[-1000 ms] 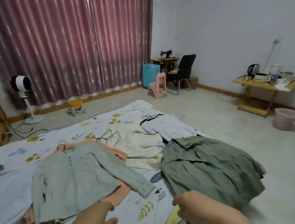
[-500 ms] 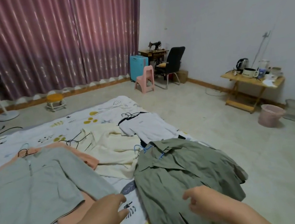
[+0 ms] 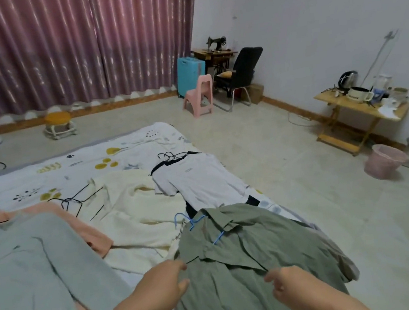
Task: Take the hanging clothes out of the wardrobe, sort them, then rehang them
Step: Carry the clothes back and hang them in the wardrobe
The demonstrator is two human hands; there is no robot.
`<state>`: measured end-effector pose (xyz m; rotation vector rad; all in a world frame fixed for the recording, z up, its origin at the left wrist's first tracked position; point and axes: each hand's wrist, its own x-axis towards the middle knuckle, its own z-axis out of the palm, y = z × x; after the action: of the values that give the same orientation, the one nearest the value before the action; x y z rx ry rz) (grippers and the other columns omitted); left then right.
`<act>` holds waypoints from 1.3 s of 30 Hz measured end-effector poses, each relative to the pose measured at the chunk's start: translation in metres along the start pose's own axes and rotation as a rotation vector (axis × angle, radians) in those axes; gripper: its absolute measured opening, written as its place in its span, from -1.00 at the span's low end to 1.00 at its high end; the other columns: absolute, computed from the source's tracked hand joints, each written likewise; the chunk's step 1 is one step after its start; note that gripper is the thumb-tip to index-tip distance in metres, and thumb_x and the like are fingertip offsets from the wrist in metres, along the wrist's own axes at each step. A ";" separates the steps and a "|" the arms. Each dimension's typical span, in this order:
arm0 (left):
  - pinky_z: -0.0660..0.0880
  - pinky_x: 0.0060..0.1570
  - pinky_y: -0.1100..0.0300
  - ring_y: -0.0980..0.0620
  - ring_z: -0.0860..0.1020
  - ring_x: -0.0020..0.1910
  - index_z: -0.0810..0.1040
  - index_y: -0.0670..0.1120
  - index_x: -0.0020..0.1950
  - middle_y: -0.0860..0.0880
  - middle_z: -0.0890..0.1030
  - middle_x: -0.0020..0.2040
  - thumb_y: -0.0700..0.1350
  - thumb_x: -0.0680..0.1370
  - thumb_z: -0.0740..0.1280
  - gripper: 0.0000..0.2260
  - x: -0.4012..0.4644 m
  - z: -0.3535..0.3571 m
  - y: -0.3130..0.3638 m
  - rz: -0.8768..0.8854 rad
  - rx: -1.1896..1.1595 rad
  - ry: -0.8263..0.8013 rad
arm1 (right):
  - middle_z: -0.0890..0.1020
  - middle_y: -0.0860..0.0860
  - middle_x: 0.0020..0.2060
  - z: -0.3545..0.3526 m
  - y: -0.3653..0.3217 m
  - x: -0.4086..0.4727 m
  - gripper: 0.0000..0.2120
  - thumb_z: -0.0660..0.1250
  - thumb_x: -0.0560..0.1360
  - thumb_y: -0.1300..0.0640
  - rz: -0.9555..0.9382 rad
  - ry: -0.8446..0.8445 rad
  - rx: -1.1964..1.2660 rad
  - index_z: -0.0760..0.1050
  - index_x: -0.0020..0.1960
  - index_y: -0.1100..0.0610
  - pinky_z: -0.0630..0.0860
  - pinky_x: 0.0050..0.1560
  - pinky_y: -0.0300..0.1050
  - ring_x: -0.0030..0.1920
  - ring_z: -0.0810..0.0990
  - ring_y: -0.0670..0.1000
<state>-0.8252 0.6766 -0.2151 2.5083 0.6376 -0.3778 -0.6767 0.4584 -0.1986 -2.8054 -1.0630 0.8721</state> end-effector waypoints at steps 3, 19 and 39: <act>0.32 0.22 0.21 0.02 0.40 0.30 0.32 0.01 0.38 0.01 0.40 0.35 0.02 0.61 0.14 -0.65 0.032 0.000 0.000 -0.018 -0.008 -0.006 | 0.55 0.07 0.21 -0.004 0.006 0.038 -0.66 0.14 0.49 0.12 -0.016 -0.021 0.013 0.48 0.23 0.00 0.22 -0.10 -0.29 0.24 0.48 0.04; 0.26 0.30 0.26 0.02 0.30 0.37 0.17 -0.04 0.46 -0.03 0.30 0.39 -0.09 0.57 0.17 -0.54 0.236 0.090 -0.019 -0.362 -0.286 0.096 | 0.33 0.09 0.35 0.010 0.009 0.318 -0.55 0.13 0.52 0.22 -0.304 -0.096 -0.171 0.25 0.40 0.13 0.32 0.29 -0.06 0.34 0.31 0.11; 0.26 0.30 0.17 -0.03 0.30 0.37 -0.04 -0.13 0.53 -0.08 0.23 0.46 -0.02 0.54 0.21 -0.35 0.396 0.189 -0.076 -0.624 -0.067 0.180 | 0.50 0.13 0.12 0.116 -0.017 0.505 -0.61 0.22 0.42 0.29 -0.630 -0.017 -0.343 0.28 0.24 0.19 0.19 0.31 -0.03 0.17 0.44 0.14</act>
<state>-0.5530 0.7742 -0.5531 2.2449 1.4827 -0.3396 -0.4364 0.7627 -0.5429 -2.4006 -2.0975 0.6823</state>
